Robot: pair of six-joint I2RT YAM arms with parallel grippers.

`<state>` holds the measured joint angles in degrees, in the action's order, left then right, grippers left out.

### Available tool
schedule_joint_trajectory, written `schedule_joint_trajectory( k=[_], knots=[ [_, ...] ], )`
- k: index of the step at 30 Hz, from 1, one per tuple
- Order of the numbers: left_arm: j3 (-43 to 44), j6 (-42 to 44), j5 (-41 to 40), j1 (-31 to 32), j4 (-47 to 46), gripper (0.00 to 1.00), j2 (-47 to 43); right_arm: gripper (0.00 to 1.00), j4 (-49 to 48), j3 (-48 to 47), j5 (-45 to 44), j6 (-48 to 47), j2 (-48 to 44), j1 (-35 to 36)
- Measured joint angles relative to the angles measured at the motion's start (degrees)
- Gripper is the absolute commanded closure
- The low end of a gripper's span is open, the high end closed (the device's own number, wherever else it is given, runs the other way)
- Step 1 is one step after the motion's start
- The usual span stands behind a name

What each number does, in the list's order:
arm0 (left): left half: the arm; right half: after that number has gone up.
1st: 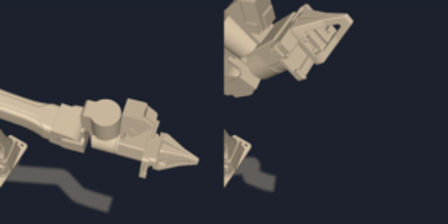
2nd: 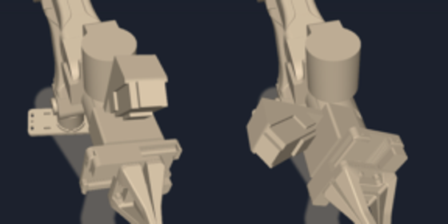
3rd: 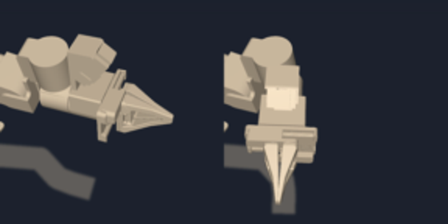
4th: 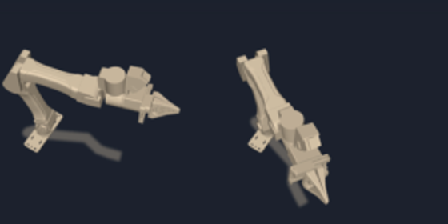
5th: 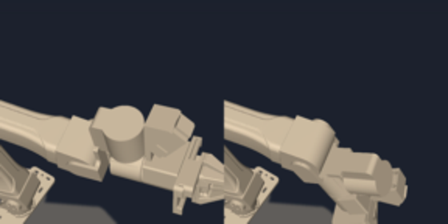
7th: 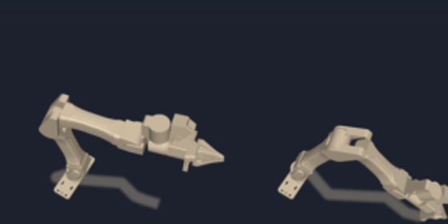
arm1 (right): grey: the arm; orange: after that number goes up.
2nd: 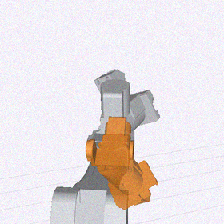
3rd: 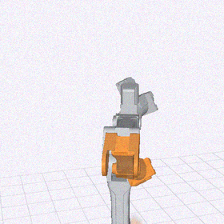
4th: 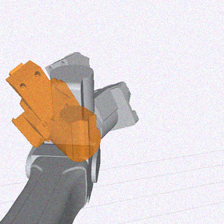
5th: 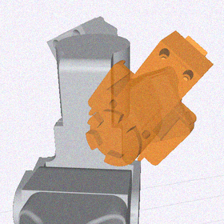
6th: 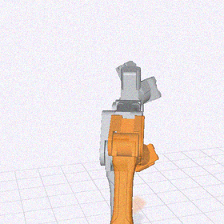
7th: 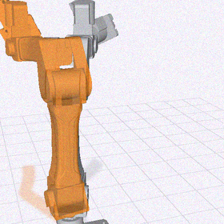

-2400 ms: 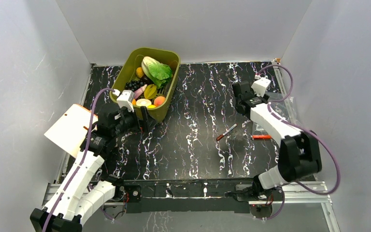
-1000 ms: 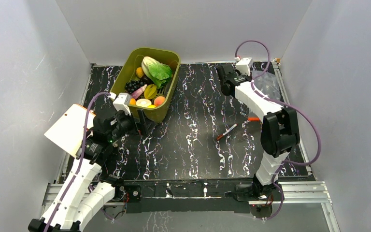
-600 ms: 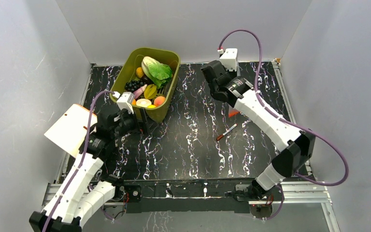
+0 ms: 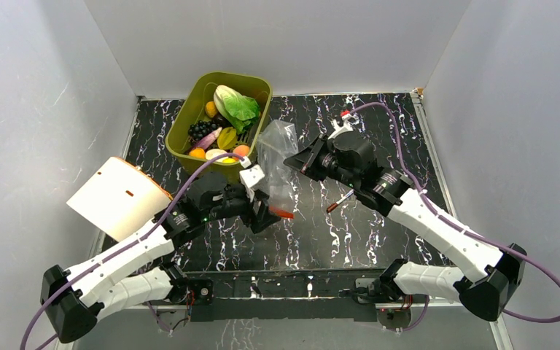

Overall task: Place the food in the zip-top bag and seal the zipper
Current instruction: Open the zipper of the food storage bag.

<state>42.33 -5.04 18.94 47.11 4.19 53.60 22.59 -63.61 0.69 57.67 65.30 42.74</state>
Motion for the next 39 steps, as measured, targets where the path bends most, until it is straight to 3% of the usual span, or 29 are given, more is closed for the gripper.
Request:
schedule_joint_trajectory(
  k=[9, 16, 23, 28, 30, 31, 35, 39],
  knots=[
    [-6.05, 11.67, -3.30, 1.49, -5.79, 0.24, -5.66, 1.00, -5.81, 0.11, -0.07, 9.03, -2.23, 0.00],
    [-6.75, 16.52, -6.36, 1.51, -7.69, 0.32, -5.44, 1.00, -7.56, 0.63, 0.83, 11.21, -2.14, 0.00],
    [-6.75, 21.07, -8.37, 1.51, -8.55, 0.59, -4.02, 1.00, -8.31, 0.92, 2.16, 11.89, -1.53, 0.00],
    [-6.75, 23.43, -7.56, 1.51, -8.96, 1.00, -3.72, 1.00, -8.72, 1.62, 2.32, 11.78, -1.38, 0.00],
    [-6.75, 23.71, -7.15, 1.51, -9.29, 1.00, -3.72, 1.00, -8.72, 1.64, 2.32, 11.65, -1.18, 0.00],
    [-6.75, 23.80, -6.88, 1.51, -9.44, 1.00, -3.74, 0.98, -8.76, 1.70, 2.29, 11.63, -1.16, 0.00],
    [-6.75, 22.69, -6.01, 1.51, -9.46, 1.00, -4.55, 0.60, -9.22, 3.26, 2.05, 10.88, -1.18, 0.00],
    [-6.73, 18.80, -5.73, 1.51, -9.49, 1.00, -6.40, 0.43, -8.90, 3.76, 0.72, 3.32, -1.20, -0.02]
  ],
)
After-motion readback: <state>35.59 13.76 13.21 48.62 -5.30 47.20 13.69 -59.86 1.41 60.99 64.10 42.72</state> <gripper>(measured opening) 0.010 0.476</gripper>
